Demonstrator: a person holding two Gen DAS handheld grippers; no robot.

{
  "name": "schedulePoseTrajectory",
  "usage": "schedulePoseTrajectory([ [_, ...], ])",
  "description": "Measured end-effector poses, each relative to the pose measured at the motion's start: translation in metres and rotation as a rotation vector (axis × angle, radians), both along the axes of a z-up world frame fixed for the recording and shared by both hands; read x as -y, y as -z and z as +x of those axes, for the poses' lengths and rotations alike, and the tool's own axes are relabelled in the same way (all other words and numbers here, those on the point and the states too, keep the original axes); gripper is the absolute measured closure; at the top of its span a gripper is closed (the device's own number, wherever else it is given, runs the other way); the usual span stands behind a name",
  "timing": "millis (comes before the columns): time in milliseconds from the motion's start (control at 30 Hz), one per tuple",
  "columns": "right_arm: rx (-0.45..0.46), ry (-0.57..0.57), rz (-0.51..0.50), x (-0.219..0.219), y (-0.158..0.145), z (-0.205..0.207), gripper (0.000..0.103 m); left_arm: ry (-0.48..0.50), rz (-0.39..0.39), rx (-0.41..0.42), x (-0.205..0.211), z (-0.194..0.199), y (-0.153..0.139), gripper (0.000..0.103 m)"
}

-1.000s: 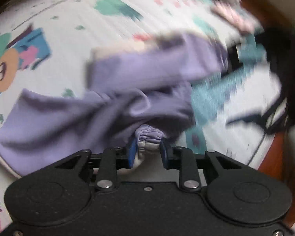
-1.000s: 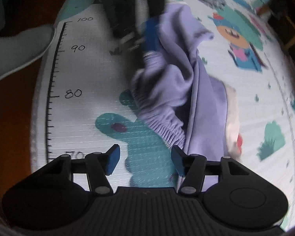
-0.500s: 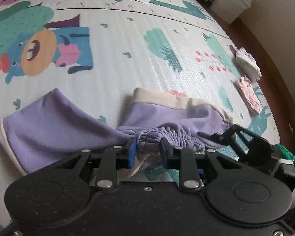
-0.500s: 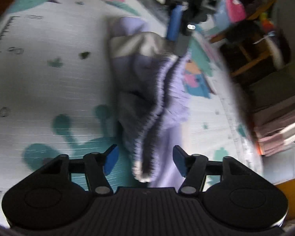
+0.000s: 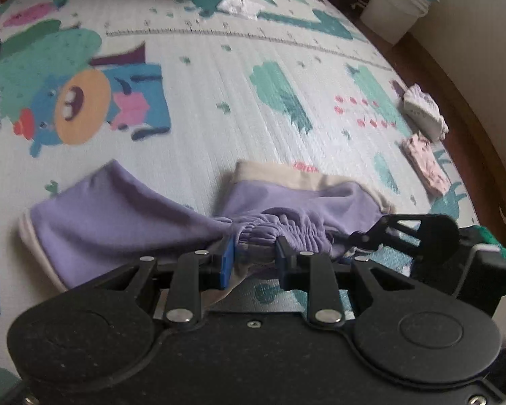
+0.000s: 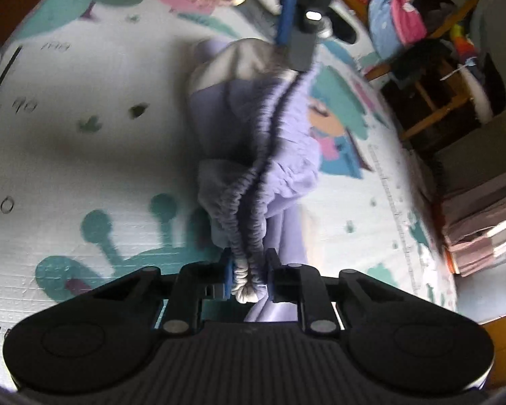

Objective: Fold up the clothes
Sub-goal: 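Grasp the trousers' elastic waistband with the right tool while the left tool grasps it too, then lift the trousers by the waistband with both tools and shake them out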

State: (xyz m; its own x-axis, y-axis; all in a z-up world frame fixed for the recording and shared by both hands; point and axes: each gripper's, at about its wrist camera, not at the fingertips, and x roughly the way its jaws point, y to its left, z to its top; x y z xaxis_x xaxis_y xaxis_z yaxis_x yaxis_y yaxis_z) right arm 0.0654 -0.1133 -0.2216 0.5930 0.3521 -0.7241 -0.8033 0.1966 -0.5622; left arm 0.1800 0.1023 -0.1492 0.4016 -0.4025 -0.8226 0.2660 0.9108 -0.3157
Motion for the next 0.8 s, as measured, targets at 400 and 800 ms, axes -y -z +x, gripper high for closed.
schedulePoseTrajectory([
  [400, 0.047, 0.049, 0.081, 0.043, -0.201, 0.025, 0.087, -0.038, -0.139, 0.3, 0.015, -0.039, -0.177, 0.079],
  [800, 0.357, 0.246, 0.244, 0.117, -0.351, 0.004, 0.087, 0.034, -0.343, 0.514, 0.061, -0.079, -0.275, 0.079],
])
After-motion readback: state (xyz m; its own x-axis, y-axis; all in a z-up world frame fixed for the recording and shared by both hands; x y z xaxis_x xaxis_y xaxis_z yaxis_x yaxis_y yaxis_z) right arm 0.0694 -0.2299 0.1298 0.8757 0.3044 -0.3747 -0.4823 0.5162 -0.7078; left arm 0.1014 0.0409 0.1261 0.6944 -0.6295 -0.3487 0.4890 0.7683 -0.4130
